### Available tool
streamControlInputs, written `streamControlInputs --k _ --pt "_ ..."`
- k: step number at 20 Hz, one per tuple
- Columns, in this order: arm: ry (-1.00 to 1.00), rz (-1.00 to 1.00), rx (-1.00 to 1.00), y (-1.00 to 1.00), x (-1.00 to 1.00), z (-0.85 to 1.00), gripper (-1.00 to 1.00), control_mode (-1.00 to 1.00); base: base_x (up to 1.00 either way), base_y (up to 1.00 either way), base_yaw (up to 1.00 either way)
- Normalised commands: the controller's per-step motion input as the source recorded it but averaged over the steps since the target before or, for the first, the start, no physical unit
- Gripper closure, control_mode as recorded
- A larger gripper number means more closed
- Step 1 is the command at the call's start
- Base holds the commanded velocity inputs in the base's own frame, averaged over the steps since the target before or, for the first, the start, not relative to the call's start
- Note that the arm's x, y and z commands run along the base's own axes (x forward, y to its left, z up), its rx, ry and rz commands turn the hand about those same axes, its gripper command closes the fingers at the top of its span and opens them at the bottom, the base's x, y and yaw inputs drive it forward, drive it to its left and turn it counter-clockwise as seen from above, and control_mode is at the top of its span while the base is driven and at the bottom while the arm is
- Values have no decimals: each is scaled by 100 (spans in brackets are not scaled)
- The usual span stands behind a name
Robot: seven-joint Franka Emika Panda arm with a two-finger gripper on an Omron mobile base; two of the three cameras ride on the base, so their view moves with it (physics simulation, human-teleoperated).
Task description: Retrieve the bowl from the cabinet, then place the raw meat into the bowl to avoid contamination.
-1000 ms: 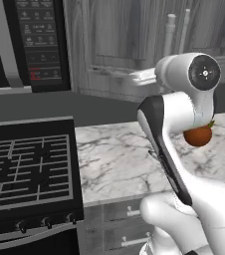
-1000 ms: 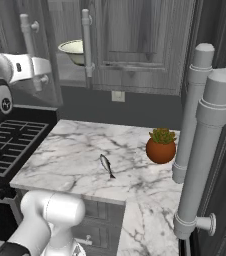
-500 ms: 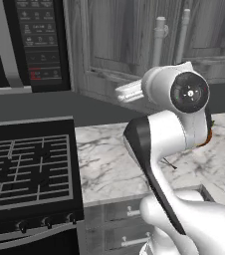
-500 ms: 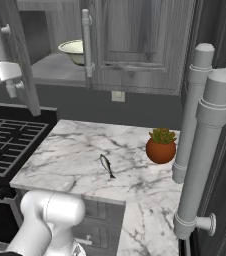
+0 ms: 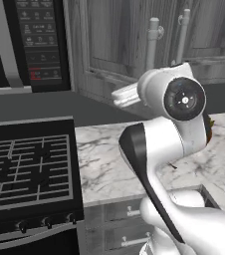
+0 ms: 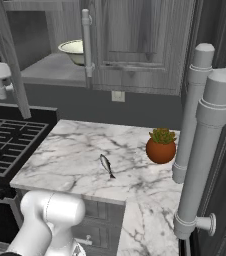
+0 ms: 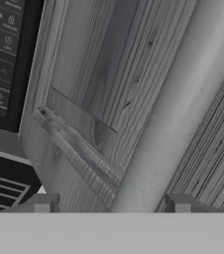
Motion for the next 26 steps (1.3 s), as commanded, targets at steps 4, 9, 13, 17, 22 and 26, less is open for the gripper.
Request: streamControlInputs --k 4,9,13,17,22,26 --pt "-6 0 0 7 -29 1 -100 -100 0 0 0" --pt "-7 0 0 20 -44 0 -100 -100 0 0 0" --pt "-1 0 1 8 -48 5 -100 -100 0 0 0" --pt "5 0 2 -11 -50 9 -100 -100 0 0 0" --pt "5 0 6 -33 -62 1 -100 -100 0 0 0" --pt "3 0 6 -38 -73 0 -100 -100 0 0 0"
